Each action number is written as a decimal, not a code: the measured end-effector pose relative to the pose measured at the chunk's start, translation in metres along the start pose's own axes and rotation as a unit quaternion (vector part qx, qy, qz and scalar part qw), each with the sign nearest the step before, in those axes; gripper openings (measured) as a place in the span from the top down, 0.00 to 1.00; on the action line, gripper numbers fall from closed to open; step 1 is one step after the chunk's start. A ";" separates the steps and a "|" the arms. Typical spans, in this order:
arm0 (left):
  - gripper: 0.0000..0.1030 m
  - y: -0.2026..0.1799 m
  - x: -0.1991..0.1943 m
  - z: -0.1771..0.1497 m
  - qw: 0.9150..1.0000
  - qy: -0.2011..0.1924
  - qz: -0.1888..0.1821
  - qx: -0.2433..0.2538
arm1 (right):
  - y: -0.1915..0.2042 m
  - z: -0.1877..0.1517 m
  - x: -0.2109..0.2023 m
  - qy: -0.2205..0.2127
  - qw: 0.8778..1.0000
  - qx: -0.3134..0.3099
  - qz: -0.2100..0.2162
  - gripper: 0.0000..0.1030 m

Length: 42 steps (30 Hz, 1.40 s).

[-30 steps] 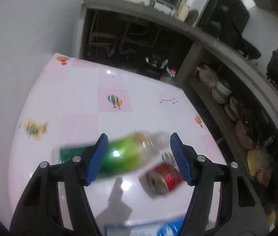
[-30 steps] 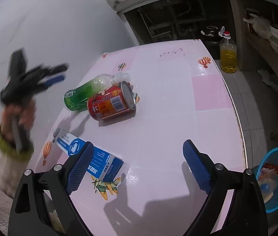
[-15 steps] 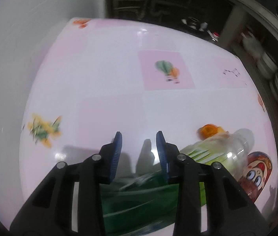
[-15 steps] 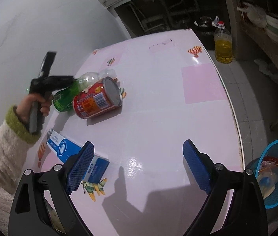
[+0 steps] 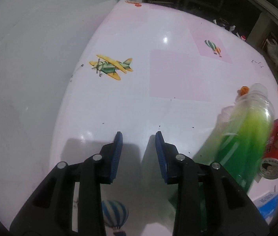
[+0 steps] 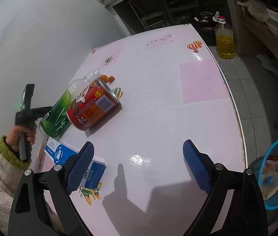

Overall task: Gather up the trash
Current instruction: 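Reach over the table and grasp the small orange wrapper with the left tool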

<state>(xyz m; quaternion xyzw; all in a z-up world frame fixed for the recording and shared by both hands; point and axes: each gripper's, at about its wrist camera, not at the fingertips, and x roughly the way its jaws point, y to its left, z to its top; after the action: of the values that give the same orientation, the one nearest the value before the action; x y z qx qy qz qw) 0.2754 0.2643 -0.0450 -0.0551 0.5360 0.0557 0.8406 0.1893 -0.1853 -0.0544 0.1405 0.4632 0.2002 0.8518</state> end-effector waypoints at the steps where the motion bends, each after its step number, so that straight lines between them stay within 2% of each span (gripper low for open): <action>1: 0.69 -0.002 -0.010 0.003 1.000 -0.013 0.002 0.003 | 0.000 0.000 0.000 0.000 1.000 0.001 0.000 0.13; 6: 0.63 -0.036 -0.050 0.036 0.995 -0.078 -0.048 0.033 | 0.001 0.001 -0.003 -0.007 1.000 0.007 0.002 0.13; 9: 0.60 -0.086 -0.071 0.051 0.982 -0.111 -0.109 0.105 | 0.002 -0.002 -0.006 -0.010 1.000 0.006 0.001 0.13; 12: 0.60 -0.127 -0.073 0.053 0.970 -0.091 -0.165 0.155 | 0.000 -0.005 -0.006 -0.009 1.000 0.007 -0.004 0.13; 14: 0.60 -0.152 -0.063 0.049 0.958 -0.047 -0.212 0.185 | -0.002 -0.005 -0.008 -0.009 1.000 0.009 -0.007 0.13; 16: 0.60 -0.164 -0.049 0.041 0.955 -0.012 -0.226 0.192 | -0.004 -0.005 -0.010 -0.011 1.000 0.011 -0.009 0.13; 19: 0.60 -0.165 -0.025 0.035 0.961 0.024 -0.206 0.181 | -0.011 -0.005 -0.014 -0.014 1.000 0.018 -0.010 0.13; 21: 0.63 -0.149 -0.009 0.036 0.964 0.037 -0.212 0.158 | -0.015 -0.005 -0.015 -0.015 1.000 0.022 -0.011 0.13; 24: 0.62 -0.127 -0.001 0.041 0.978 0.021 -0.157 0.138 | -0.020 -0.004 -0.015 -0.016 0.999 0.029 -0.011 0.13; 25: 0.62 -0.123 0.001 0.043 0.979 0.017 -0.156 0.133 | -0.021 -0.004 -0.015 -0.017 0.999 0.030 -0.010 0.13; 27: 0.60 -0.117 -0.001 0.046 0.979 0.011 -0.163 0.124 | -0.021 -0.005 -0.013 -0.016 0.999 0.031 -0.009 0.13; 30: 0.55 -0.121 -0.008 0.047 0.976 -0.007 -0.173 0.136 | -0.021 -0.005 -0.011 -0.014 0.999 0.033 -0.005 0.13; 34: 0.54 -0.145 0.006 0.059 0.974 -0.002 -0.173 0.147 | -0.018 -0.005 -0.010 -0.014 0.999 0.030 -0.005 0.13; 36: 0.54 -0.166 0.016 0.064 0.974 -0.001 -0.163 0.158 | -0.016 -0.005 -0.012 -0.015 1.000 0.026 -0.006 0.13; 42: 0.55 -0.185 0.048 0.065 0.976 0.007 -0.111 0.189 | -0.019 -0.008 -0.018 -0.018 0.999 0.028 -0.015 0.13</action>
<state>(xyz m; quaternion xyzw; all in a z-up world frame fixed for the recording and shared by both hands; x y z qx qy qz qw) 0.3818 0.0927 -0.0548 0.0455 0.5332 -0.1410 0.8329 0.1783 -0.2103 -0.0539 0.1614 0.4555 0.1720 0.8585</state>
